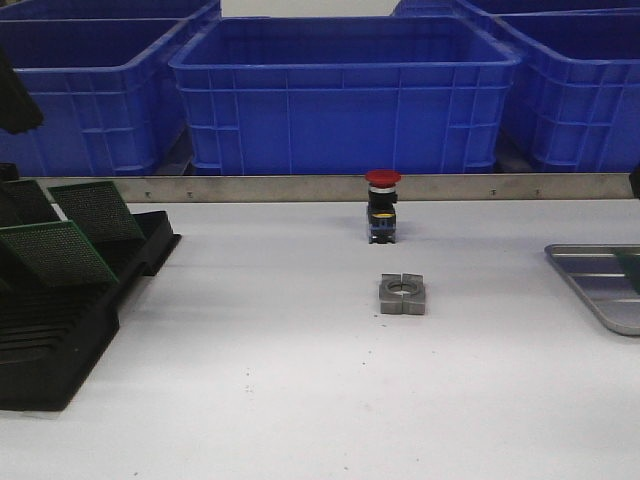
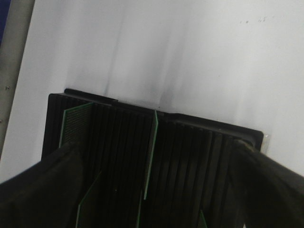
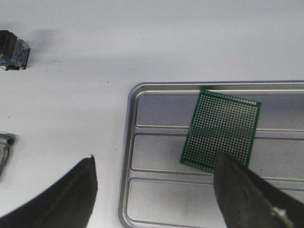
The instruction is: Place circuit board on tray
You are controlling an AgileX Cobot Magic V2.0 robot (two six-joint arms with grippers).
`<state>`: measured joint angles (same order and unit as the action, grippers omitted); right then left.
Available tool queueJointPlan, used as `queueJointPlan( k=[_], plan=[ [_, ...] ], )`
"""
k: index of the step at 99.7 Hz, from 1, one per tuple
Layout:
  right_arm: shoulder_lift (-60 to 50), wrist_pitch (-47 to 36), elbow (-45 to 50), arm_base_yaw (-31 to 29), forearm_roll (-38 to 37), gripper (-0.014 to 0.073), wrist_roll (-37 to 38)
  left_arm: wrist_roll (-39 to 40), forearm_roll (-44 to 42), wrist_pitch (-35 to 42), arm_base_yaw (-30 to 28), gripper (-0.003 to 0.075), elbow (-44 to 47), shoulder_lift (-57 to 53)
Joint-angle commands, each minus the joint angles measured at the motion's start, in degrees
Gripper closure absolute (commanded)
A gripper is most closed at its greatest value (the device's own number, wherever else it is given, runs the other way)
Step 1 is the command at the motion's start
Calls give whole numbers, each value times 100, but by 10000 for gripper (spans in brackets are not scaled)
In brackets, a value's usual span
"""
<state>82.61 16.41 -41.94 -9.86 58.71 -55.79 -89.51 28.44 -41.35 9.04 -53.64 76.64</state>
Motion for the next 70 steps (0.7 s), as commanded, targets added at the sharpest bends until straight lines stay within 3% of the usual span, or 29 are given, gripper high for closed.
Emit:
queueJointPlan(
  k=[1,21,28,40,57,70],
  plan=[
    [-213,-13,-174,-36,120,55,-5,93,34,426,-9,151,-174,134],
    [-213,140,-174,-36,120,55,-5,93,61,1031,-9,155,-174,860],
    [-213,165,-174,-36,120,55,-5,93,61,1171,-9,188,-174,1067],
    [-213,189,-174,-36,120,55,-5,93,61,1193,-9,370,-174,1252],
    [-213,232,-174,-36,120,55,-5,93,61,1260,-9,722,-174,1267],
    [-213,250,-174,-36,120,55,-5,93,61,1260,-9,737,-174,1267]
  ],
)
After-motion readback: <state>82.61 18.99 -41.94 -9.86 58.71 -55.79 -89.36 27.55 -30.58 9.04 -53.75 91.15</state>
